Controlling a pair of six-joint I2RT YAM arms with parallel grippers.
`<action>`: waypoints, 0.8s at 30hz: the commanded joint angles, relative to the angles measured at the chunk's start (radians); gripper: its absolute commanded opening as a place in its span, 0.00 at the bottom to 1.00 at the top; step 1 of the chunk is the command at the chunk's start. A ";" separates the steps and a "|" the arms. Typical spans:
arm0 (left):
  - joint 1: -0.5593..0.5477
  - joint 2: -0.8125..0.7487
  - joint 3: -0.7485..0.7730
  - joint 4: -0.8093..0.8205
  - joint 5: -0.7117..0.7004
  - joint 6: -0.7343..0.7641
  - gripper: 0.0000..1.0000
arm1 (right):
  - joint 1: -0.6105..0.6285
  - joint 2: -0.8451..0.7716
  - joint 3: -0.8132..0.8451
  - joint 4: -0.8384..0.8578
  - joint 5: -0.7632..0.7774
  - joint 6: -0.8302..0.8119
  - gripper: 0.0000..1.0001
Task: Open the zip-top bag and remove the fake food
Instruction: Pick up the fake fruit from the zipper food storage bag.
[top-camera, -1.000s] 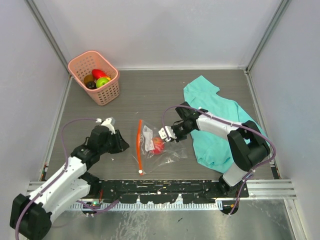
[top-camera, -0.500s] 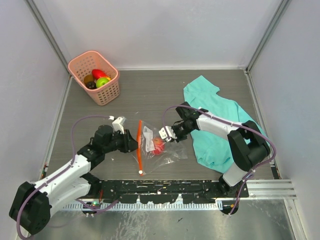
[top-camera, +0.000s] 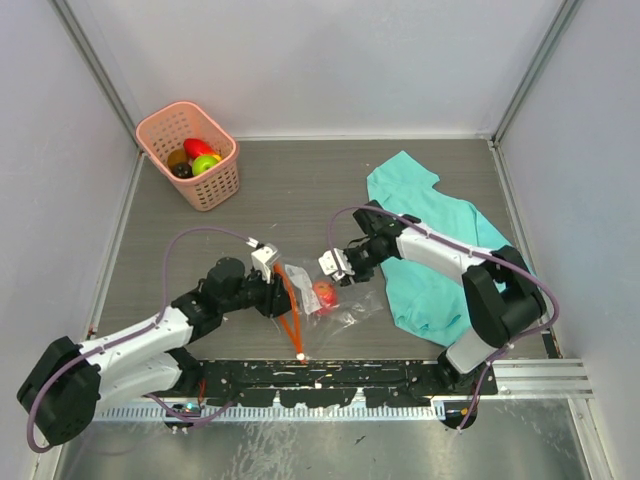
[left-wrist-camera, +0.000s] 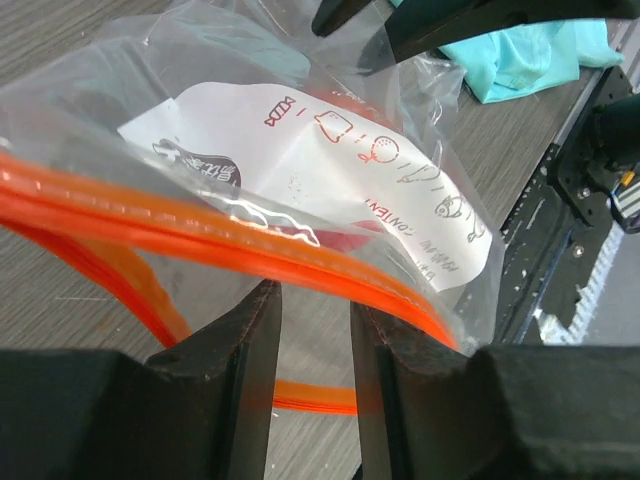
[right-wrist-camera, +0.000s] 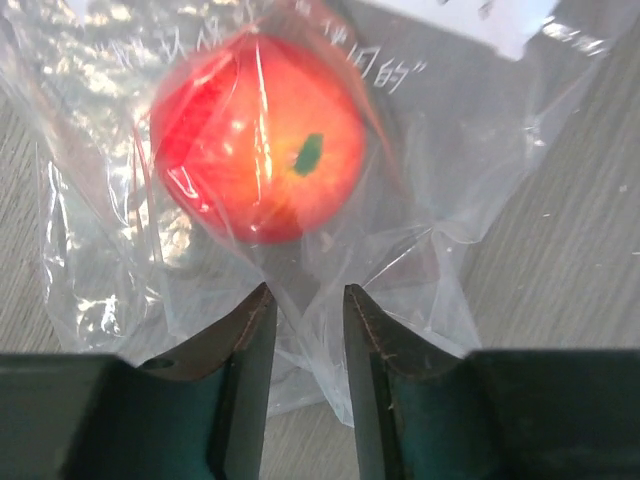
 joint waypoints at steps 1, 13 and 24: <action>-0.022 -0.012 -0.046 0.184 -0.032 0.115 0.37 | -0.013 -0.087 0.045 -0.041 -0.078 -0.017 0.42; -0.059 0.040 -0.096 0.344 -0.020 0.220 0.46 | -0.012 -0.070 0.006 -0.042 -0.110 -0.057 0.63; -0.088 0.161 -0.102 0.465 -0.016 0.232 0.50 | 0.046 -0.012 -0.008 0.004 -0.047 -0.018 0.57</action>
